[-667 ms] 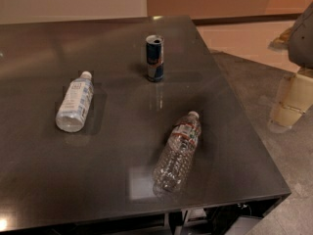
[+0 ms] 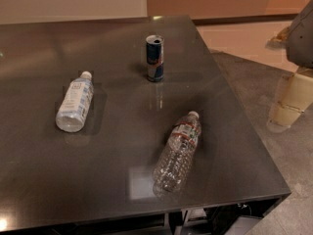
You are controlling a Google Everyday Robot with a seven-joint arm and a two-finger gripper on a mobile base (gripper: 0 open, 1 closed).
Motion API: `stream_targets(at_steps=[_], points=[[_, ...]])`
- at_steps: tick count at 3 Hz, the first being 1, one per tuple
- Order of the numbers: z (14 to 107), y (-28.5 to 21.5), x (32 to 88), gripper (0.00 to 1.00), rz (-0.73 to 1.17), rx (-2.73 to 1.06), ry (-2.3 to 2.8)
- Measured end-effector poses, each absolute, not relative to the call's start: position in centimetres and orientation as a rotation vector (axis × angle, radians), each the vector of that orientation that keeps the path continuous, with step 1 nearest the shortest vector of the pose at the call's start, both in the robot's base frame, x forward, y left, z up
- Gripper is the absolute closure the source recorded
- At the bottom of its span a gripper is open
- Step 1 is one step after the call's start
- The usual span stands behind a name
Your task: Place water bottle upright
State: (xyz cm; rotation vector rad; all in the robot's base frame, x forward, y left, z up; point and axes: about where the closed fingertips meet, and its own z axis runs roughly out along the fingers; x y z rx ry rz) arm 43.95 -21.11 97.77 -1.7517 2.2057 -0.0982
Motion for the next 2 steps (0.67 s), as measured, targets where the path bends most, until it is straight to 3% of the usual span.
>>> stream_targets(at_steps=[1,2], points=[[97.8,-21.1,44.0,0.0,-0.097,-1.754,2.204],[97.1,-18.0,44.3,0.0,-0.023,-1.881,2.077]])
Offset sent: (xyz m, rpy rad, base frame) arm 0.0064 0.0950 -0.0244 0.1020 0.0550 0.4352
